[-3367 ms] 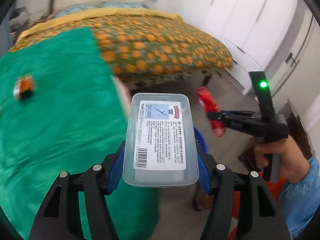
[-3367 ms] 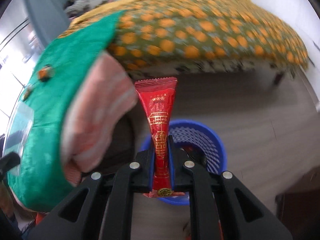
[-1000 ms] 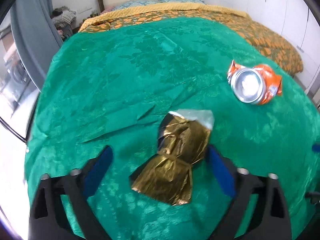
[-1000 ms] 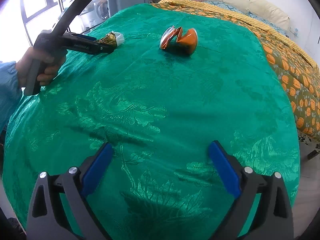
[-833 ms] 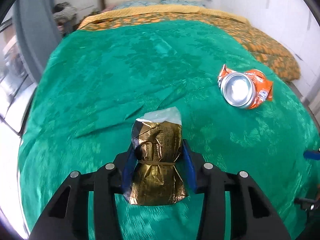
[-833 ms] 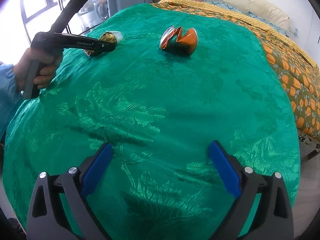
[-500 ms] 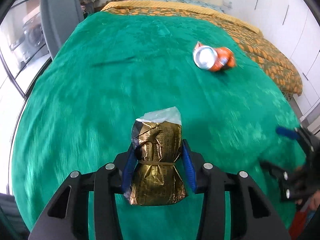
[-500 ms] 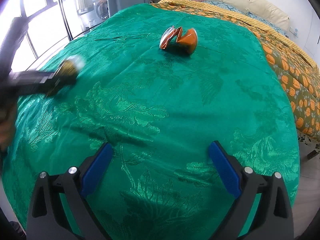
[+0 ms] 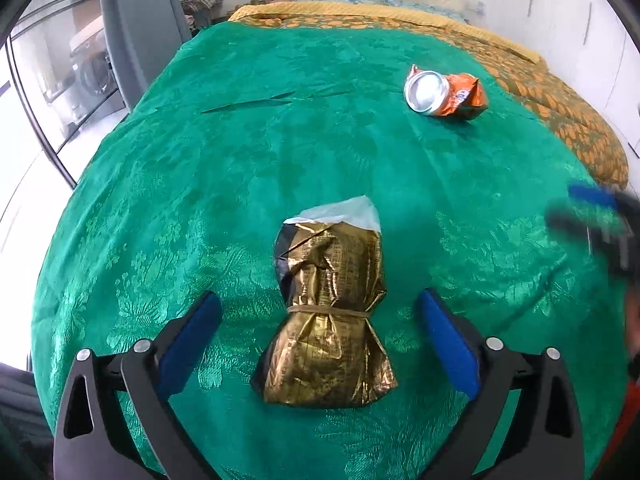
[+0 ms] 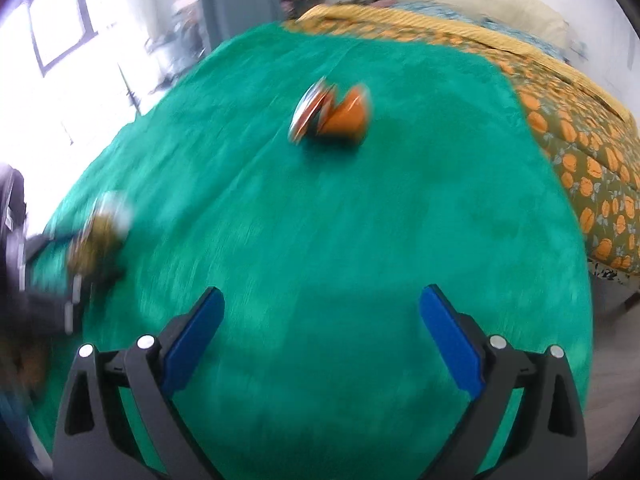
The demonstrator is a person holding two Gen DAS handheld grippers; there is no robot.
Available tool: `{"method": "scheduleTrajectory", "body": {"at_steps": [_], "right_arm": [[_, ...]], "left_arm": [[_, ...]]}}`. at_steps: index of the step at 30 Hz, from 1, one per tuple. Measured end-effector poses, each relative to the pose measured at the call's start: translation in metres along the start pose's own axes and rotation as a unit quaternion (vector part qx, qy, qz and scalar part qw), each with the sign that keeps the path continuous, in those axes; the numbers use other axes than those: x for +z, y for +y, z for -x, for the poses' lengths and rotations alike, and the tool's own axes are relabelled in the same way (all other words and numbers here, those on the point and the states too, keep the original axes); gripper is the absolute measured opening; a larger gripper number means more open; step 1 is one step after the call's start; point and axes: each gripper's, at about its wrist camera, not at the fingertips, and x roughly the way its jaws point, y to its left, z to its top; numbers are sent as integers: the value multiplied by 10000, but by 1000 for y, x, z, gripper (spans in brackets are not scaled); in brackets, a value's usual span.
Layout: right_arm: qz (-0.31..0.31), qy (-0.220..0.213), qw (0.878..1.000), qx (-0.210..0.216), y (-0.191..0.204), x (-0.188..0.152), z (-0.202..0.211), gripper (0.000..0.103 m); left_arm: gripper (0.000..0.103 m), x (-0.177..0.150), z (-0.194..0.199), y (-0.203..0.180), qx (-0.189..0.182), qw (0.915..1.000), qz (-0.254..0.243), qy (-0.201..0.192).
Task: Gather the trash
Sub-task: 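Grasp the crushed orange soda can with the right gripper while the left holds the packet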
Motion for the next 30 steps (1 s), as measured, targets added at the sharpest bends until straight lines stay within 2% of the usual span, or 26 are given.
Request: {"method": "scheduleTrajectory", "body": {"at_steps": [4, 7, 12, 13, 14, 15, 17, 23, 27, 30], "right_arm": [[-307, -366, 9988, -82, -12, 60, -28, 98], [-277, -227, 9993, -99, -7, 91, -60, 98], [-427, -25, 9988, -237, 0, 117, -94, 98], [-417, 26, 9988, -259, 1, 119, -97, 89], [-398, 39, 9988, -276, 4, 118, -98, 63], [-356, 125, 9988, -319, 4, 117, -99, 60], [-356, 175, 9988, -289, 5, 113, -98, 59], [-104, -37, 9999, -62, 10, 81, -52, 59], [165, -67, 9997, 143, 24, 30, 2, 59], [175, -138, 9997, 127, 32, -6, 29, 59]], "left_arm": [[98, 0, 0, 1, -37, 10000, 30, 2], [98, 1, -1, 3, -54, 10000, 43, 5], [98, 1, -1, 3, -57, 10000, 54, 4], [98, 1, -1, 3, -61, 10000, 54, 4], [98, 1, -1, 3, -66, 10000, 59, 3], [98, 2, -1, 4, -66, 10000, 60, 3], [98, 2, -1, 4, -67, 10000, 60, 3], [98, 2, -1, 4, -65, 10000, 57, 3], [98, 2, -1, 4, -63, 10000, 55, 2], [98, 2, -1, 4, -38, 10000, 50, 1]]}}
